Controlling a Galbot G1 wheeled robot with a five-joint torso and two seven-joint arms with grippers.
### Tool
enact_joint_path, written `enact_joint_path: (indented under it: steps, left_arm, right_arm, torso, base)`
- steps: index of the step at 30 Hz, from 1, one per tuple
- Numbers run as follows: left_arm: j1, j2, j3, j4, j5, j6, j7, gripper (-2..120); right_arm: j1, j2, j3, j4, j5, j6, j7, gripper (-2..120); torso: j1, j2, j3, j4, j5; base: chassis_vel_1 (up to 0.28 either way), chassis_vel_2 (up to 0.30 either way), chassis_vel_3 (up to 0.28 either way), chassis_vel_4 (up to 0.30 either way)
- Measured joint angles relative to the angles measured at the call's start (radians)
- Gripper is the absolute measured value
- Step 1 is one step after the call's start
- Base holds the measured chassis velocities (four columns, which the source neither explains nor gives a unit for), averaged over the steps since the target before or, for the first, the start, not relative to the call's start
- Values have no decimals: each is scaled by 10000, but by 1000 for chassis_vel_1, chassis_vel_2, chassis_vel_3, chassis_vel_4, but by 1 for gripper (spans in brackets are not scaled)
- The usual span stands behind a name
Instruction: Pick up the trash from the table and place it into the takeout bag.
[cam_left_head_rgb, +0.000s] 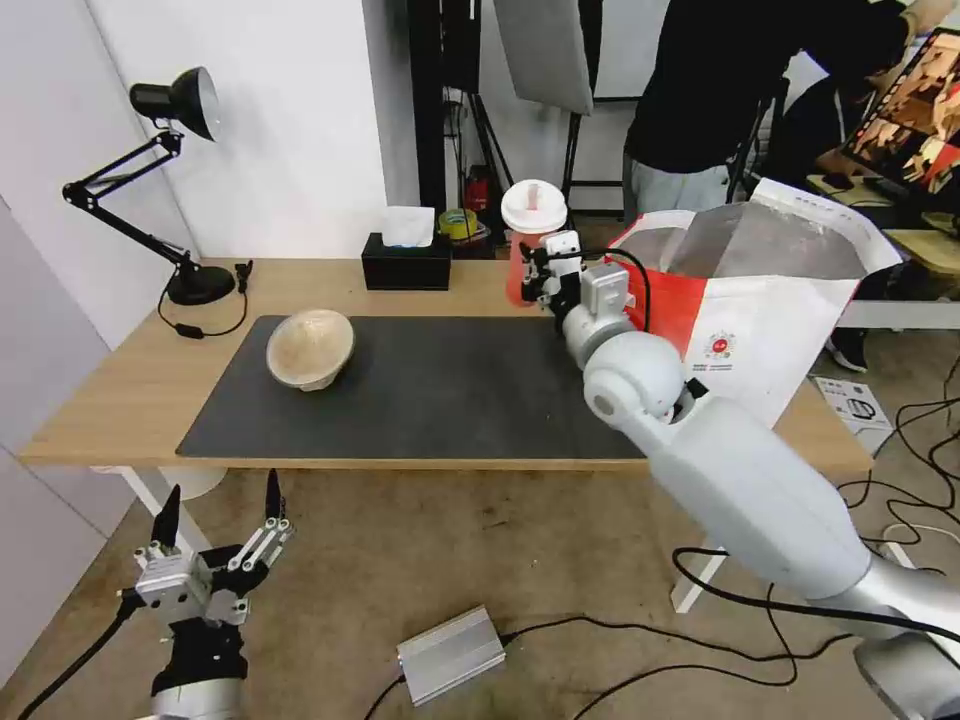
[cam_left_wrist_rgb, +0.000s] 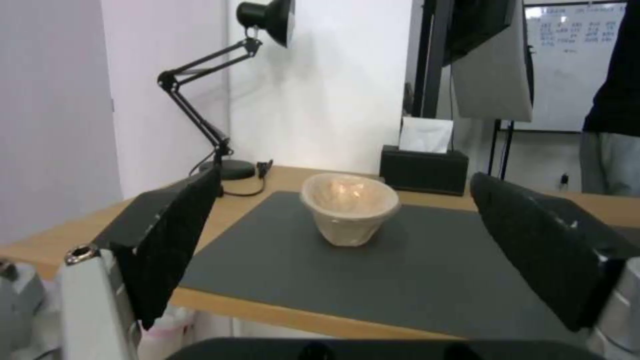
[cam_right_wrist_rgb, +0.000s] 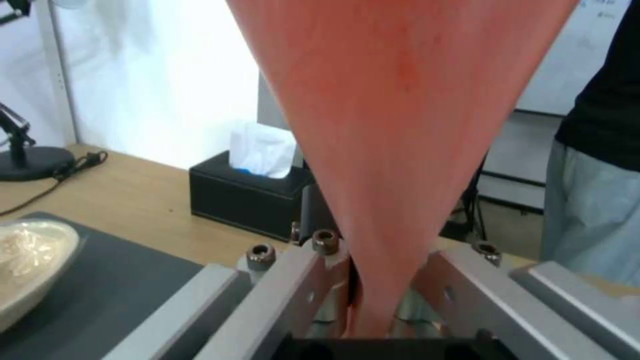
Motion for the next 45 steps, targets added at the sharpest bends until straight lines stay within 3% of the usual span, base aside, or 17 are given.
enact_joint_path:
  steps: [10, 27, 45]
  left_arm:
    - [-57, -14, 33, 1, 90, -15, -9, 100]
    - [-211, -13, 47, 169, 92, -19, -23, 100]
    - [-277, -16, 151, 312, 127, -20, -22, 100]
  right_arm:
    - [461, -505, 267, 337, 830, -255, 101, 2]
    - [726, -2106, 1144, 889, 1931, -797, 49, 2]
    - [625, -2862, 2011, 647, 2312, -948, 54, 2]
  torso:
    - [0, 0, 0, -1, 0]
    - [0, 0, 0, -2, 1]
    - [0, 0, 0, -1, 1]
  base:
    - [0, 0, 0, 0]
    - [0, 0, 0, 0]
    - [0, 0, 0, 0]
